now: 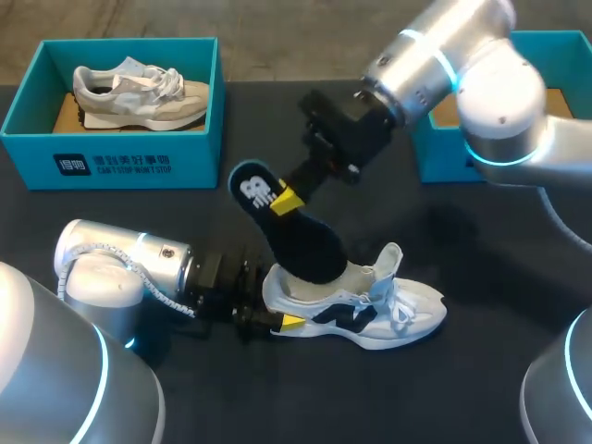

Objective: Take the shoe out of the shoebox, open the shoe tongue, remove and reinsert the insole, then place the shoe into the shoebox

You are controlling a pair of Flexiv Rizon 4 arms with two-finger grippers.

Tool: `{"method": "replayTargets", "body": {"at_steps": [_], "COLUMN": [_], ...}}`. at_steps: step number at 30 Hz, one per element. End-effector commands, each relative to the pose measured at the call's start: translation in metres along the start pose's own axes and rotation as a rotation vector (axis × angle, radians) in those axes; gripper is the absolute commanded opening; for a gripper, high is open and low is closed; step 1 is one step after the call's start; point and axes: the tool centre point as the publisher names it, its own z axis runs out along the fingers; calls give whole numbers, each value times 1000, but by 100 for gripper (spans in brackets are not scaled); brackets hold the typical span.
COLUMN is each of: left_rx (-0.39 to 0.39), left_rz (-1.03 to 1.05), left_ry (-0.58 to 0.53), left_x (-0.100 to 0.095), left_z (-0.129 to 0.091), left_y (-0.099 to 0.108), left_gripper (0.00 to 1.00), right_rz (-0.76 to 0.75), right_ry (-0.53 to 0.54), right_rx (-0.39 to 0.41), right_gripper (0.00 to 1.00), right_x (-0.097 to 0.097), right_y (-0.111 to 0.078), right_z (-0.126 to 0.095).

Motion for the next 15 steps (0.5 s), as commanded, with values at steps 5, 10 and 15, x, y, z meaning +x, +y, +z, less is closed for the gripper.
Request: {"method": "replayTargets", "body": {"at_steps": [5,10,15], "left_rx": [-1,-1,-1], "left_rz": [0,0,0], "left_ry": [-1,-1,-1], "left_x": [-1,-1,-1], "left_z": [1,1,1], "left_y": [5,5,5], "left_gripper": [0,0,0], "right_rz": [-33,-33,-33], "right_ry": [-173,-173,-173], "right_rx": [-228,-228,-228], "right_gripper": [0,0,0], "right_x": [36,36,36], "right_y": [6,6,6], "right_z": [-37,-37,-37]}}
